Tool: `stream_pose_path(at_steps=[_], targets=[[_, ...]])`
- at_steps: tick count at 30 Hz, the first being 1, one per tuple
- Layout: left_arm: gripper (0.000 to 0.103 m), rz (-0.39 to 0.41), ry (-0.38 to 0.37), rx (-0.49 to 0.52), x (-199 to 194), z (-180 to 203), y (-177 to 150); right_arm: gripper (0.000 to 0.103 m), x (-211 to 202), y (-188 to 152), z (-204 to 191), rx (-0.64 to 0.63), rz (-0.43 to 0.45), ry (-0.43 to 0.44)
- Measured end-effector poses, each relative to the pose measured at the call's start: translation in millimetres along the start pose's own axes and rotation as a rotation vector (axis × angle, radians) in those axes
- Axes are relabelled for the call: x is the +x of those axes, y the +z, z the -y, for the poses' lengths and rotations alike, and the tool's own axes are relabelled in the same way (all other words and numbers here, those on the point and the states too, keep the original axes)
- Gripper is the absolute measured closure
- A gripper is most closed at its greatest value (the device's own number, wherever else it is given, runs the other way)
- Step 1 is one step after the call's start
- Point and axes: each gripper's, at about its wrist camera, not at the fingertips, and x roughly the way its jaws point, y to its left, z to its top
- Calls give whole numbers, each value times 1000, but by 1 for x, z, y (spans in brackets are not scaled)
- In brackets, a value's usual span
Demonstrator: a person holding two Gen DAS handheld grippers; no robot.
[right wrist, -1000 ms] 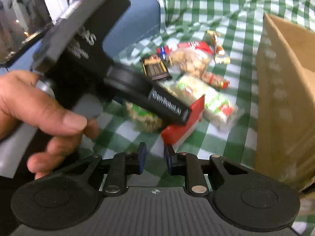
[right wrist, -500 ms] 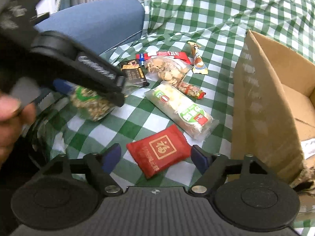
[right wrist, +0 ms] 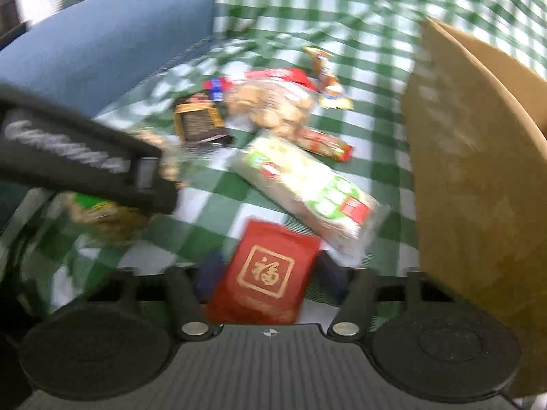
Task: Organize snacks
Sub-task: 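Grasp the round nut cake with the left tool while the right tool grasps the red packet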
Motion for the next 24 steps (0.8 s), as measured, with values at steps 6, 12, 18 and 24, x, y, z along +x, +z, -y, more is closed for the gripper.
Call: stream_pose_path(at_steps=[6,12,18,24], targets=[[18,-22,-22,22,3,4,0,59,-21,-2,1,-75,-8,30],[18,-109,-64,61,17,11,0,58,-30,-12,7,-128,-46,97],[16,-136,-43,96,22,18,-3,54,-27,-18,15,-106,-73,99],[15,-135,-31,121,23,21,-4,52,-24,-19,13,-110,-72,90]])
